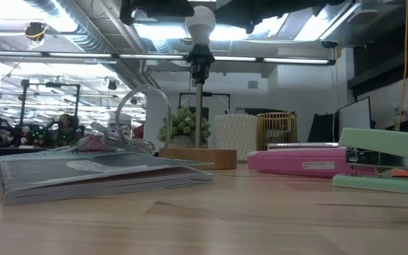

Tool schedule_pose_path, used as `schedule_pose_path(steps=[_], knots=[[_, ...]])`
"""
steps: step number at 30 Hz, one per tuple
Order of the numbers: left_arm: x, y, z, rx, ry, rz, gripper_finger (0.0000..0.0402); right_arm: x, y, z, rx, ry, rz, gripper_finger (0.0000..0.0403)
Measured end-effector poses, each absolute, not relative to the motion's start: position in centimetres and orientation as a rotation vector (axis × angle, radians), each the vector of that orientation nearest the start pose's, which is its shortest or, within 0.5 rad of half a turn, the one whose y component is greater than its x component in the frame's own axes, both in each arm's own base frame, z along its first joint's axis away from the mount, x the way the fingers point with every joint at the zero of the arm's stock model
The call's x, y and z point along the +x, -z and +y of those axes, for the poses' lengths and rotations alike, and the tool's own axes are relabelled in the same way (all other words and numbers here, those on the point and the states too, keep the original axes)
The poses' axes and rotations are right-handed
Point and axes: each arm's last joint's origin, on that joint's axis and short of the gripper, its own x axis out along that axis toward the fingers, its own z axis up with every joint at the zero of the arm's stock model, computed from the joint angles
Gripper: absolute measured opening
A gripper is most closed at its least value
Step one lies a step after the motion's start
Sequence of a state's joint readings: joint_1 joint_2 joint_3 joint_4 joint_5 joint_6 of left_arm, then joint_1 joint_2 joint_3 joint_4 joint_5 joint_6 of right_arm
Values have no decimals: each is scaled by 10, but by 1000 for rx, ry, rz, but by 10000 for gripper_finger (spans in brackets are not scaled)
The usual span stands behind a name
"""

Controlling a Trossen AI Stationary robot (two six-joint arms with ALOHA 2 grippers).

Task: Screw lightbulb
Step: Insert the lightbulb into the lamp

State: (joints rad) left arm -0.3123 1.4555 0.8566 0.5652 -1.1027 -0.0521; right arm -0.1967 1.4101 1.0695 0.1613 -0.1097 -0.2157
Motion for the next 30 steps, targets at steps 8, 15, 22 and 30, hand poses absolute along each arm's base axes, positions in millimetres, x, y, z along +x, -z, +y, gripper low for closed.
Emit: schedule_pose_path(steps=[8,15,22,30], knots=[[300,-274,-65,2,-816,20,1,318,-321,-59,-158,28,188,44],[299,-274,-65,19,-857,27,1,317,-319,-58,-121,-16,210,44],[298,-273,-63,33,-910,34,1,317,-319,-55,-72,-82,215,44],[299,-273,-59,46,-941,40,1,317,-318,-54,-39,-129,217,44]])
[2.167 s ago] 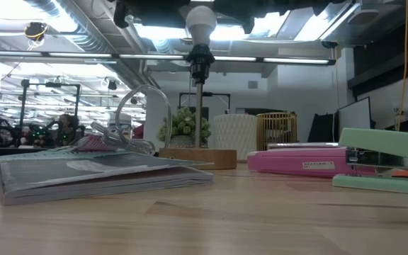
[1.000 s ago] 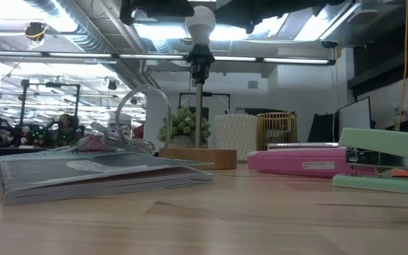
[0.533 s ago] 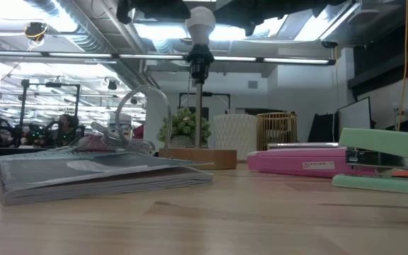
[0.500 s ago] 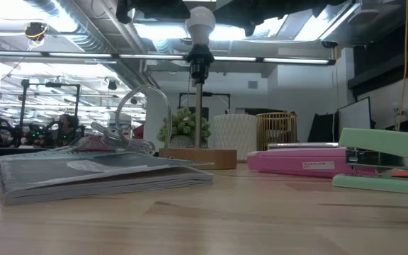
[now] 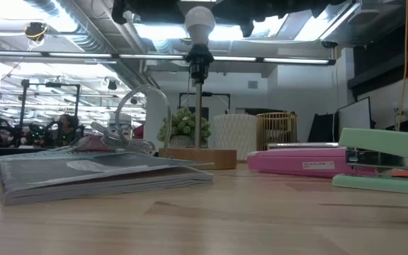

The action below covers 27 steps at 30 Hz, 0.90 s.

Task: Screw lightbulb
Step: Insert the lightbulb into the lamp

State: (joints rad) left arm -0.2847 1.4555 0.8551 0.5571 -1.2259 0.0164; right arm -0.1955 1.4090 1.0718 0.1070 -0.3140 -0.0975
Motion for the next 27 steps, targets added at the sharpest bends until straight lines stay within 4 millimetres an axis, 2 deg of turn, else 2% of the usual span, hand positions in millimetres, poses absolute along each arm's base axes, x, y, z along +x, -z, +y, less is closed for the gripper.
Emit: schedule_pose_path(steps=[6,14,23,27], knots=[[300,-274,-51,45,-959,39,1,317,-316,-52,-11,-158,226,44],[299,-277,-55,83,-969,44,1,317,-316,-53,-13,-156,225,44],[295,-287,-66,117,-959,17,1,302,-337,-51,-51,-124,152,44],[294,-289,-71,117,-942,8,1,299,-341,-53,-106,-41,141,44]])
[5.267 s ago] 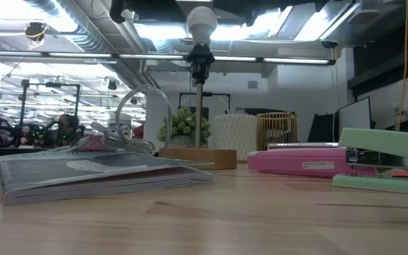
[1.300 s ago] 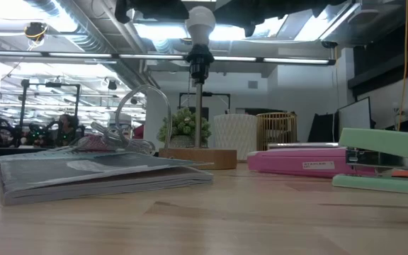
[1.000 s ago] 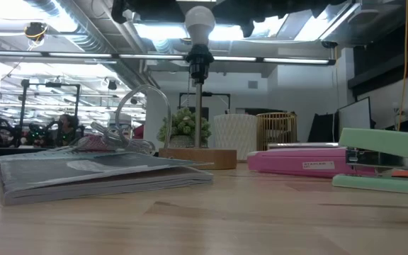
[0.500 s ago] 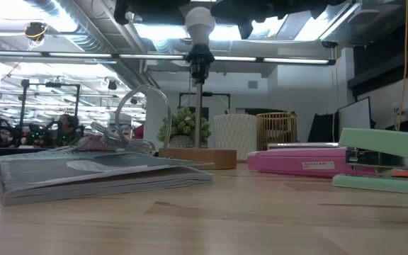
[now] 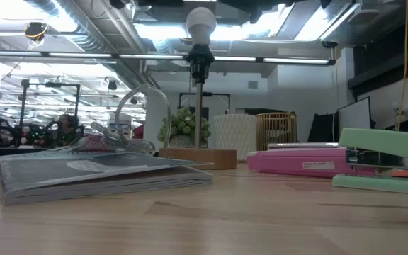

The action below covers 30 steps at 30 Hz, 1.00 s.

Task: Screw lightbulb
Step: Insert the lightbulb into the lamp

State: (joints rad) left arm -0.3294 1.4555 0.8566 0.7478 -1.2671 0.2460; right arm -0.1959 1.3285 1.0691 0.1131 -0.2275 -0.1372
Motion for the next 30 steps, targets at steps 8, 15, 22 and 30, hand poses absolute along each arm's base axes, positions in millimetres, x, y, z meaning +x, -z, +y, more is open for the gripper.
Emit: schedule_pose_path(steps=[8,15,22,30], knots=[[298,-287,-77,80,-749,-32,1,309,-332,-58,-188,73,158,44],[301,-276,-71,37,-740,18,1,314,-327,-60,-191,82,173,44],[302,-275,-67,30,-755,25,1,314,-325,-59,-187,68,188,44],[302,-275,-67,40,-757,29,1,314,-323,-59,-182,48,205,44]])
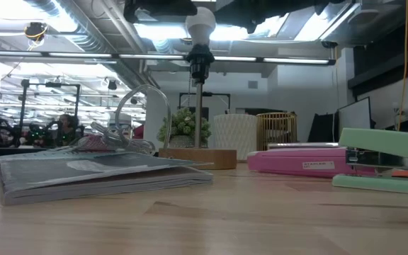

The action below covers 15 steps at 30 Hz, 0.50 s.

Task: Screw lightbulb
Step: Insert the lightbulb into the lamp

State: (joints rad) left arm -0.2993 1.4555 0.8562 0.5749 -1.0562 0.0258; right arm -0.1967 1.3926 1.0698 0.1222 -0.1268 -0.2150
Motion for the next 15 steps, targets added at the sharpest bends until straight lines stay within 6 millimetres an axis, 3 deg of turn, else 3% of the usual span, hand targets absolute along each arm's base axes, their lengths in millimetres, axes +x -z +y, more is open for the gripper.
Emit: schedule_pose_path(steps=[15], knots=[[301,-274,-66,53,-775,44,1,313,-321,-55,-132,-66,217,44]])
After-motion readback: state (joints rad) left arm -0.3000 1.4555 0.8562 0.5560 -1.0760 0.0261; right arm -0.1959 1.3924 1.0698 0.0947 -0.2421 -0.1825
